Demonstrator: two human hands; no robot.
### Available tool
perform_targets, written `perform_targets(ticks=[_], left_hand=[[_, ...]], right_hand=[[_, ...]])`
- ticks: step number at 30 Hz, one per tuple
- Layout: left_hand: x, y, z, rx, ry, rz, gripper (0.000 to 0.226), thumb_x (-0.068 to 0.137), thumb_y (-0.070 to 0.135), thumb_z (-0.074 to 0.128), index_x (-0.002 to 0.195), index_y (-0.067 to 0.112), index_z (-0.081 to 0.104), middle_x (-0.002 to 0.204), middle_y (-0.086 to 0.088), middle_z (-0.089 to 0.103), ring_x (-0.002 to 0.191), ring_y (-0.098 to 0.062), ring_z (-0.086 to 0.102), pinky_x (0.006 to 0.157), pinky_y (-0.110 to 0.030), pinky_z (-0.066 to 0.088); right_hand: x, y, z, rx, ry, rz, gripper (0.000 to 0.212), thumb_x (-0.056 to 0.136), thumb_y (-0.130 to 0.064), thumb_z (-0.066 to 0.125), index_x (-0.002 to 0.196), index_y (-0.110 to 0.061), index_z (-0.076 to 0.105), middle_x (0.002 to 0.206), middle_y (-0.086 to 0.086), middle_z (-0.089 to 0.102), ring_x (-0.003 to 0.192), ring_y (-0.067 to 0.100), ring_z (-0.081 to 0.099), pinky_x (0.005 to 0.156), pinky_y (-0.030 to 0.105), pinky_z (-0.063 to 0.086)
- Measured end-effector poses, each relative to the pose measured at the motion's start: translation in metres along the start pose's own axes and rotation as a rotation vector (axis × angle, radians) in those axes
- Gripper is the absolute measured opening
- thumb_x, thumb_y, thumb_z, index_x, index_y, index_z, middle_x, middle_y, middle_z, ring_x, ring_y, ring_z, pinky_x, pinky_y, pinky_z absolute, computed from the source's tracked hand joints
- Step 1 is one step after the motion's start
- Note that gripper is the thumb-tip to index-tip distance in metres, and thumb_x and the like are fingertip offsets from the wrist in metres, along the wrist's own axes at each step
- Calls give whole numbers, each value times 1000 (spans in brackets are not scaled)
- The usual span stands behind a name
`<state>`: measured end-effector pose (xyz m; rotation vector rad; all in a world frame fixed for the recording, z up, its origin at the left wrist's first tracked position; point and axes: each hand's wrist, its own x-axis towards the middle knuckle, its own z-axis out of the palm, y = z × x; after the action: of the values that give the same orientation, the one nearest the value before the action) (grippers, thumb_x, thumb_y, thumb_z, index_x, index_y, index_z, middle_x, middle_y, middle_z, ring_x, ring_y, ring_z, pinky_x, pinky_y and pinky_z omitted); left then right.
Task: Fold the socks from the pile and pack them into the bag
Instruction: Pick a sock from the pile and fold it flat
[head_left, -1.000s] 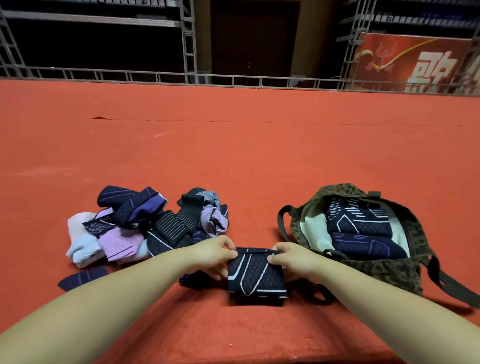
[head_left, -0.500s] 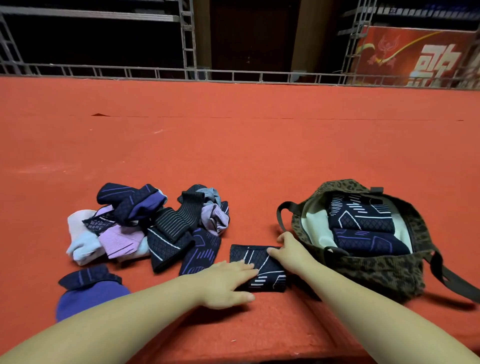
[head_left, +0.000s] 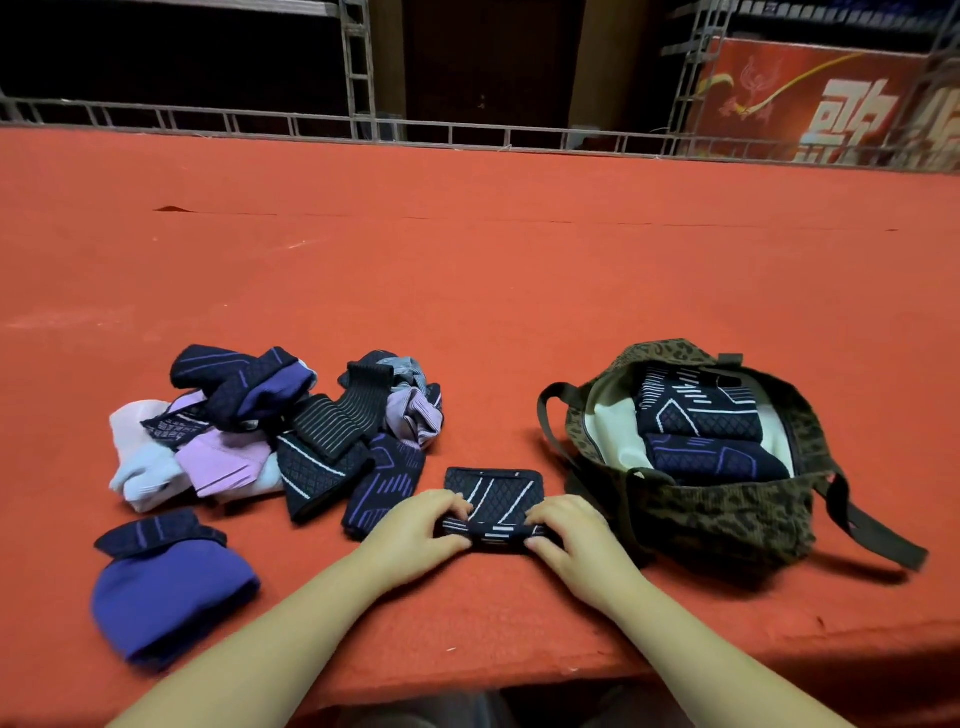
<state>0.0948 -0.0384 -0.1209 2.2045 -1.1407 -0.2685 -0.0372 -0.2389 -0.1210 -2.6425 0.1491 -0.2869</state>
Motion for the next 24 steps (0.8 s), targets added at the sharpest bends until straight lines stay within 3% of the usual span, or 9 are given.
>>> perform_targets(ticks=[2, 6, 8, 10, 13, 16, 19, 24], left_hand=[[-5, 3, 1, -80, 43, -56, 30, 76, 21, 69, 75, 41, 47, 100, 25, 63, 104, -1, 59, 95, -30, 44], [-19, 7, 7, -180, 75, -82, 33, 79, 22, 67, 71, 28, 36, 88, 32, 64, 82, 5, 59, 77, -27, 46], [-23, 8, 8, -148, 112, -99, 35, 83, 24, 68, 72, 28, 35, 75, 36, 58, 69, 8, 52, 67, -23, 40], [-24, 12, 9, -124, 162, -108, 34, 86, 24, 65, 73, 29, 34, 67, 28, 56, 63, 5, 49, 61, -17, 34], [-24, 22, 15, -128, 237, -149, 31, 89, 26, 61, 76, 30, 33, 55, 9, 47, 58, -1, 47, 60, -19, 34], [-18, 24, 21, -192, 286, -238, 23, 89, 29, 60, 79, 29, 39, 59, 8, 51, 55, -3, 47, 61, -23, 36], [-6, 22, 22, -191, 313, -319, 16, 87, 35, 60, 83, 28, 47, 67, 7, 58, 65, -10, 55, 66, -32, 42], [3, 20, 20, -88, 336, -343, 13, 85, 31, 63, 96, 27, 59, 89, 11, 57, 69, 0, 53, 68, -22, 40]], right_hand=[[-2, -3, 1, 42, 29, 2, 27, 82, -37, 56, 99, -19, 64, 106, -7, 63, 110, 16, 55, 99, 34, 41], [-11, -15, -1, 150, 25, 16, 8, 87, -26, 57, 91, -27, 50, 94, -11, 59, 94, 8, 55, 84, 25, 41], [-16, -17, 1, 195, 27, 57, 20, 91, -22, 57, 85, -32, 41, 84, -14, 55, 81, 0, 51, 73, 17, 37], [-20, -17, 4, 260, 74, 134, 21, 92, -20, 57, 83, -29, 40, 76, -13, 53, 73, -3, 51, 68, 13, 37], [-22, -22, 6, 321, 155, 219, 18, 93, -20, 55, 84, -26, 41, 73, -11, 54, 71, -2, 52, 67, 14, 37], [-15, -26, 8, 373, 208, 309, 11, 93, -23, 55, 91, -26, 44, 81, -10, 61, 80, 8, 59, 74, 26, 43], [-1, -28, 10, 365, 228, 402, 16, 92, -26, 56, 104, -25, 45, 95, -5, 65, 92, 18, 62, 81, 33, 45], [13, -22, 12, 129, 161, 418, 29, 90, -28, 56, 118, -26, 49, 115, -4, 55, 106, 19, 57, 89, 34, 44]])
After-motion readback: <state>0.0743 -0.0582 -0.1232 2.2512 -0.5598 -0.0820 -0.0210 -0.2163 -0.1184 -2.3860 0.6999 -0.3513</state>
